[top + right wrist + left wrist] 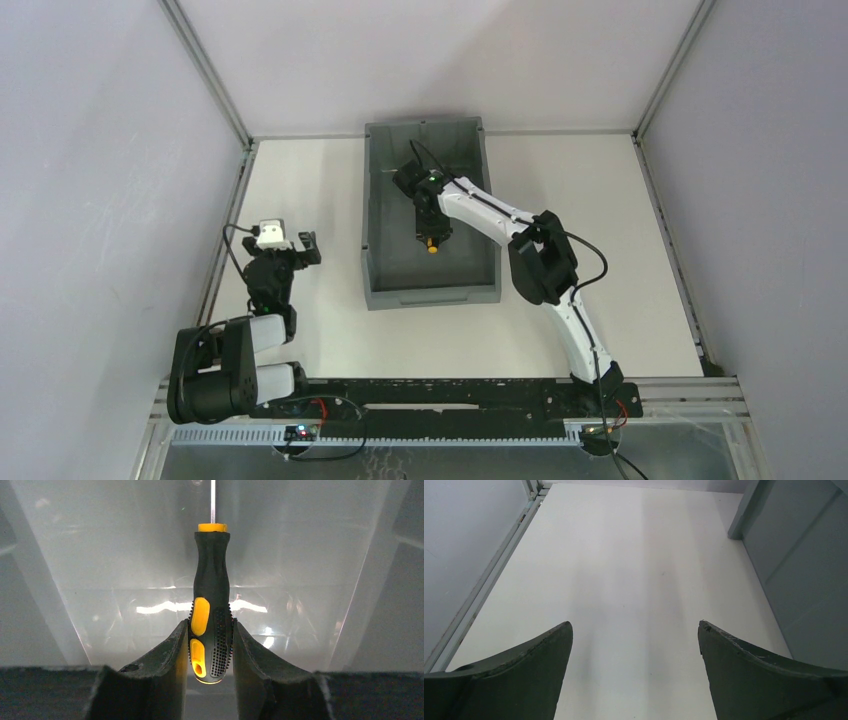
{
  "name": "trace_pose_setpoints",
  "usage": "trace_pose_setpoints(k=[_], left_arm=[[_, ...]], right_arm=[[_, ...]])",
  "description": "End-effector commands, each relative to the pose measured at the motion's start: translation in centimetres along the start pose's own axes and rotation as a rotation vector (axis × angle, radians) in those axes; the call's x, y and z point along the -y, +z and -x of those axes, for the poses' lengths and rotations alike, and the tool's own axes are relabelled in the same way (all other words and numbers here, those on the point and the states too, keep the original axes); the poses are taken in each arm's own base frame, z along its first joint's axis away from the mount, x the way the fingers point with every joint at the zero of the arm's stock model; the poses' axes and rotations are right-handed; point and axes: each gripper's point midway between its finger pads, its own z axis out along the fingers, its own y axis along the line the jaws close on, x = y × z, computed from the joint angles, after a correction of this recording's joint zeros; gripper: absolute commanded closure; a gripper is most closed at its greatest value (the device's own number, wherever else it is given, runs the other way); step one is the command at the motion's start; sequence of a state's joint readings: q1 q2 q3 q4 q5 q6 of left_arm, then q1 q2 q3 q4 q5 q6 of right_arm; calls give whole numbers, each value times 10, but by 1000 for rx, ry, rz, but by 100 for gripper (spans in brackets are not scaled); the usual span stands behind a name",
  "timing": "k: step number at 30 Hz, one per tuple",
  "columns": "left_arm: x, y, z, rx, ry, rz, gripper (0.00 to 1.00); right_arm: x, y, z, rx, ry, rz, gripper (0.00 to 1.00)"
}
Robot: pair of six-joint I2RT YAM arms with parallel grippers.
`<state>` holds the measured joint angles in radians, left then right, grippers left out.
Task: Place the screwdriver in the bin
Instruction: Place the screwdriver in the bin.
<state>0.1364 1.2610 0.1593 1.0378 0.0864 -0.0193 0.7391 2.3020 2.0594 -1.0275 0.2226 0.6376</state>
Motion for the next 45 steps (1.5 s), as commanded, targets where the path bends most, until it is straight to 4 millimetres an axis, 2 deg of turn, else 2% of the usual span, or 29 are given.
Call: trace_pose_setpoints(k=[1, 6, 12, 17, 21, 28, 35, 36, 37, 38, 45], left_arm=[[1, 2, 22, 89, 8, -10, 0], [1, 2, 22, 89, 8, -10, 0], [1, 2, 23, 90, 8, -10, 0], [1, 2, 23, 89, 8, -10, 0], [1, 2, 22, 88, 8, -10, 0], [1, 2, 22, 89, 8, -10, 0], [0, 2, 22, 89, 8, -9, 0], [0, 2, 22, 89, 8, -9, 0], [1, 2, 23, 89, 8, -10, 0], [0, 2, 22, 88, 8, -9, 0], [0, 2, 22, 88, 8, -10, 0]], right_arm=[[0, 1, 3, 1, 11, 11, 100], [1, 0, 3, 4, 9, 10, 99], [-1, -2, 3, 4, 8, 18, 85], [1, -5, 5, 11, 8, 17, 69], [1, -7, 6, 16, 9, 19, 60], [1, -9, 7, 20, 9, 20, 34], [1, -16, 11, 40, 9, 25, 22], [1, -17, 12, 43, 10, 26, 17], [0, -19, 13, 47, 9, 29, 5], [1, -21, 15, 51, 10, 29, 1], [-1, -56, 38, 128, 12, 51, 0]])
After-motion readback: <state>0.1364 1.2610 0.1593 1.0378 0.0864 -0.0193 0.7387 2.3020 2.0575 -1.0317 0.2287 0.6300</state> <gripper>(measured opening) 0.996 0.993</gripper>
